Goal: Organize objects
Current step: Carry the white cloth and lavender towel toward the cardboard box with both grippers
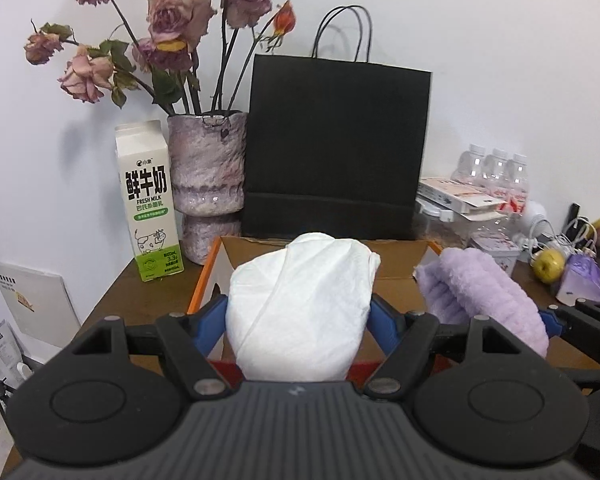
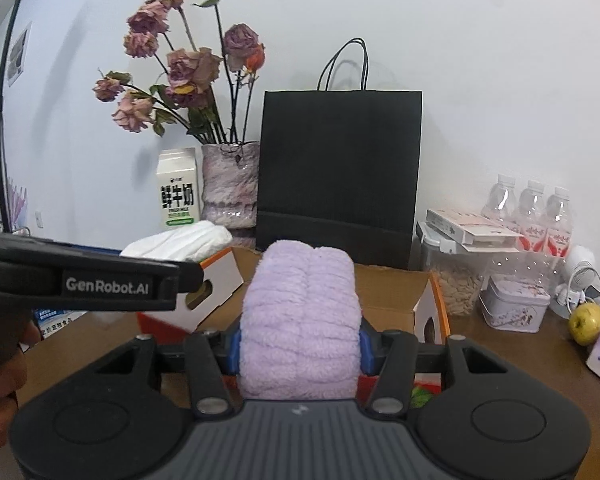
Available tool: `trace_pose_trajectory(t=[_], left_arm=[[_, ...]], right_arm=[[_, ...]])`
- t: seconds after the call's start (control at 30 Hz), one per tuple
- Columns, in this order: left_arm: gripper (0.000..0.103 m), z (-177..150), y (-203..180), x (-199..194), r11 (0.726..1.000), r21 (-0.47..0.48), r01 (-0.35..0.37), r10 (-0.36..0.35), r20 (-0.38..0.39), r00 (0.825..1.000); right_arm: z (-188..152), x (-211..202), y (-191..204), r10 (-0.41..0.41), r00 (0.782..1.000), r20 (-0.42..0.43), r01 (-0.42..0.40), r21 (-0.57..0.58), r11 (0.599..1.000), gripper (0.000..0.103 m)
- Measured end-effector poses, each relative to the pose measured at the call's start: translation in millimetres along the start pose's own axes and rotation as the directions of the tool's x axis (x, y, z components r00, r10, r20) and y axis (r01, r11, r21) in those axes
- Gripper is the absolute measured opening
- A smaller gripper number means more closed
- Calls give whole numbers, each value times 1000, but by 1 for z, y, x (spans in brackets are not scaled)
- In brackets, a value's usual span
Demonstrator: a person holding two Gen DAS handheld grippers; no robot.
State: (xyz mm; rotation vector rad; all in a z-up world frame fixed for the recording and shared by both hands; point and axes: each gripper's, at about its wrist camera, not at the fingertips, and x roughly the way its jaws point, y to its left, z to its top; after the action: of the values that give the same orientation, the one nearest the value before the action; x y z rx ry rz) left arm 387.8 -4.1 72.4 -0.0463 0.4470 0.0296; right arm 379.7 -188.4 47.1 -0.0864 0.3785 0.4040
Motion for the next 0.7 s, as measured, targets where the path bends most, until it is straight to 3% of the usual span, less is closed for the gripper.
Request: trace_pose_trajectory(t=[0.3, 0.7], left_arm=[[74, 19, 6, 51, 1000, -6, -13, 13, -23, 1000], [74, 20, 6, 115, 999, 19, -46, 48, -95, 994]], right_arm=[[16, 50, -17, -5, 1000, -22, 5, -16, 1000, 50], [22, 110, -33, -11, 995, -97, 11, 2, 1000, 51]])
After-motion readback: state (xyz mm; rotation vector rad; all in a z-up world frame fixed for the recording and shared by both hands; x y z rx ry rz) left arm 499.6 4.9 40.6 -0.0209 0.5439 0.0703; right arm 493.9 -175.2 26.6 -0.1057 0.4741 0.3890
